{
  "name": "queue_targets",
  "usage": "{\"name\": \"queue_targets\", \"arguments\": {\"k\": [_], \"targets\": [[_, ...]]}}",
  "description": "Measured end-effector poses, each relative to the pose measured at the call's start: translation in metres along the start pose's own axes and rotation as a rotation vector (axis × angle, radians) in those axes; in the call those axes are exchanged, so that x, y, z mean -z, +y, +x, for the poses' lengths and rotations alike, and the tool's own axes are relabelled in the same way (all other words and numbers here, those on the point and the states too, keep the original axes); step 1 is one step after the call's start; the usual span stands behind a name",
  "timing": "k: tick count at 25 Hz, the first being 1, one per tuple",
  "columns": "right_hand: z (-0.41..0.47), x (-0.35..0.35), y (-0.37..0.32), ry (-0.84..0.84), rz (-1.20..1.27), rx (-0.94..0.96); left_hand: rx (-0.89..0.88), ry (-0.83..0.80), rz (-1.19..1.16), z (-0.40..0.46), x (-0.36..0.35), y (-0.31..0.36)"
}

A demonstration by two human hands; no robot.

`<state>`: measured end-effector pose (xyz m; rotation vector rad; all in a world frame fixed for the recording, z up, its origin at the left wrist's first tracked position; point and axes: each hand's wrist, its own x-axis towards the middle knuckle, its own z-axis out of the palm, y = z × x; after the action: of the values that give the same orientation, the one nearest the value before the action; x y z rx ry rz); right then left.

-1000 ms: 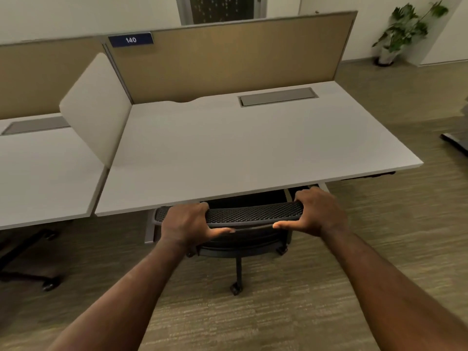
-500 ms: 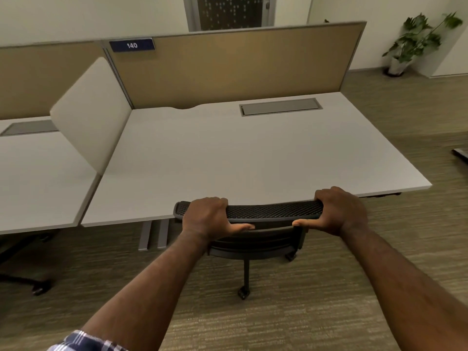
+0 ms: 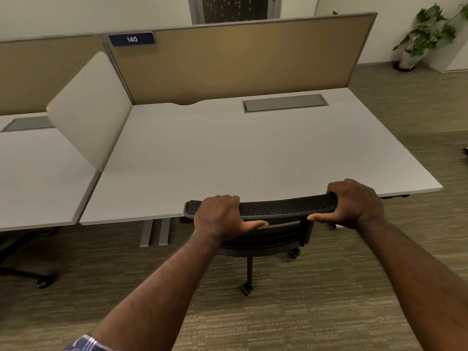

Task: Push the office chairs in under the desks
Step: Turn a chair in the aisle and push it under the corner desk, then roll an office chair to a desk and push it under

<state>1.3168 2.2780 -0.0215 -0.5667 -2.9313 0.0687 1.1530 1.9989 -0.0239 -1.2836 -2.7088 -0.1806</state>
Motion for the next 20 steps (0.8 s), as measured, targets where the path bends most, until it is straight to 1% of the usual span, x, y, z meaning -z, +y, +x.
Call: {"name": "queue_targets", "arguments": {"k": [8,12,15,17,19,20], "targets": [[0.000,0.005,0.010,-0.081,-0.044,0.072,0.027,-0.056,-0.019,0.006,0.001,0.010],[-0.011,0.005,0.002,-0.092,-0.028,0.064,0.070,-0.114,0.019,0.006,0.005,0.010],[-0.023,0.008,-0.021,-0.095,-0.035,0.114,0.087,-0.136,0.009,-0.003,0.009,0.007],[-0.022,0.012,-0.053,-0.082,-0.065,0.200,0.105,-0.074,-0.024,-0.028,0.014,-0.006],[-0.013,0.010,-0.101,-0.037,-0.093,0.316,0.129,-0.022,-0.037,-0.065,0.019,-0.040],[-0.009,0.013,-0.108,-0.020,-0.086,0.329,0.120,-0.017,-0.031,-0.072,0.019,-0.048]]}}
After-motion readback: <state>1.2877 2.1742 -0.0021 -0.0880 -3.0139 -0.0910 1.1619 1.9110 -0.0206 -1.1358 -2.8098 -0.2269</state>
